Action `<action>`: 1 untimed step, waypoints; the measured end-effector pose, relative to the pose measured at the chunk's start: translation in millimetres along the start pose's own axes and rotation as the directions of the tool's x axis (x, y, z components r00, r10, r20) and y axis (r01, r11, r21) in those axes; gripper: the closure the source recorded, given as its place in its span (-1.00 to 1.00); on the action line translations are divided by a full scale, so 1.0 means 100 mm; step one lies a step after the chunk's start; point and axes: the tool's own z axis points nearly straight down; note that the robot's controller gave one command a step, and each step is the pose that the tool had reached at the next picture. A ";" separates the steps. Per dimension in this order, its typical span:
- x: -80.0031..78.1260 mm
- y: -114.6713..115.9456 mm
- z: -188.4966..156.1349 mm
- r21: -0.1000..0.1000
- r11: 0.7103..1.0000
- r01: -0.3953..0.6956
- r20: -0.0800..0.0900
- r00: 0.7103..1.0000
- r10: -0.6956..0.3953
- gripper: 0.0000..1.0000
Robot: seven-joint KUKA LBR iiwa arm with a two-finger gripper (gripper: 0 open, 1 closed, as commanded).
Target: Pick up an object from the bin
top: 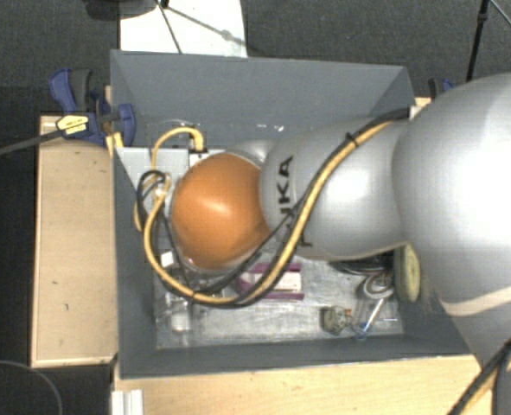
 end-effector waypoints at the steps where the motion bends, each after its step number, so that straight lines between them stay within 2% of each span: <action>1: -0.01 -0.02 -0.62 0.010 1.000 -0.010 0.004 1.000 0.010 1.00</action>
Offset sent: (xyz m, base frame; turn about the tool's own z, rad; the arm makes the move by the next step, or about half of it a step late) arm 0.0000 0.0001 0.0583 0.0000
